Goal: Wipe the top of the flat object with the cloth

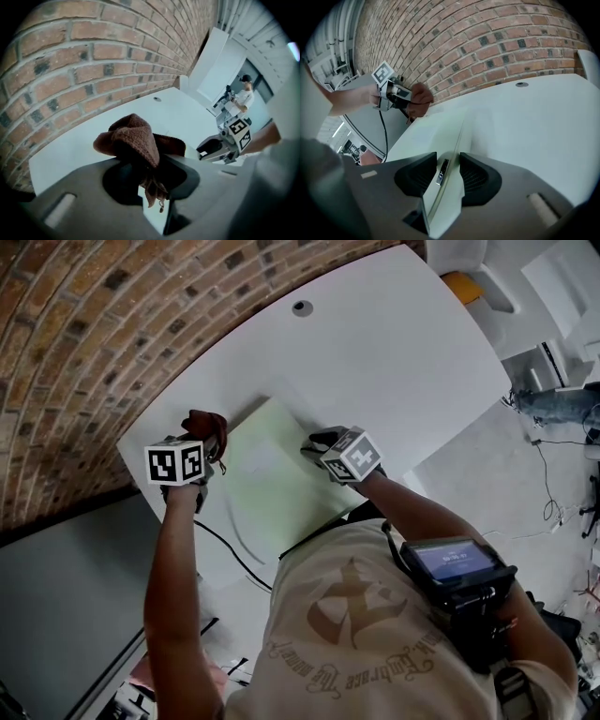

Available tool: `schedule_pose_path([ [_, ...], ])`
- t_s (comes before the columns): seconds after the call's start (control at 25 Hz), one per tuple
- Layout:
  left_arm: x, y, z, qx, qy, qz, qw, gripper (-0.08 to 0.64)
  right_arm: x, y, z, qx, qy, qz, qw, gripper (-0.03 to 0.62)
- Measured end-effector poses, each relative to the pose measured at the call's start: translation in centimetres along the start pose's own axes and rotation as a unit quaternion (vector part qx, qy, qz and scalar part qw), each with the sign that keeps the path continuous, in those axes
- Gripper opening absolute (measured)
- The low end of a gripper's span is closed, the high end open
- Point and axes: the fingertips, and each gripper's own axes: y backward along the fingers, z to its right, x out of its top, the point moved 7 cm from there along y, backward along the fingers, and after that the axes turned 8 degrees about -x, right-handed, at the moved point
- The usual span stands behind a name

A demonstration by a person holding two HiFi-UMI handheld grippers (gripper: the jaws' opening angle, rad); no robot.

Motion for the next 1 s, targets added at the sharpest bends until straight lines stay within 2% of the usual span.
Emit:
schedule_pose_path([
  [0.16, 2.5, -3.7, 5.0, -0.048, -0.034, -0.011, 0.9982, 0.086, 0.0, -0.2, -0.1, 0.004, -0.003, 0.006, 1.000, 0.166],
  [0.28, 3.6, -6.5, 8.1, -0.065, -0.056, -0.028, 0.9959, 0.086, 0.0, 0.0, 0.0, 0.006, -0.005, 0.009, 1.000, 0.166],
  [0.44, 3.7, -9.6, 10.6, -0.079, -0.065, -0.054, 0.9933, 0.086, -0.2, 0.2, -0.2, 0.008, -0.014, 0.015, 1.000, 0.166],
  [0.68, 3.3, -12.2, 11.2, -0.078, -0.059, -0.072, 0.9926, 0.086, -0.2, 0.3, 0.2, 0.014, -0.011, 0.017, 1.000, 0.166],
  [0.84, 2.8, -11.3, 10.4, -0.069, -0.050, -0.073, 0.9937, 0.086, 0.1, 0.2, 0.0, 0.016, -0.005, 0.015, 1.000, 0.167],
  [1.0, 1.4, -9.9, 9.1, -0.060, -0.022, -0.070, 0.9955, 0.086, 0.0, 0.2, 0.0, 0.015, 0.003, 0.011, 1.000, 0.167],
])
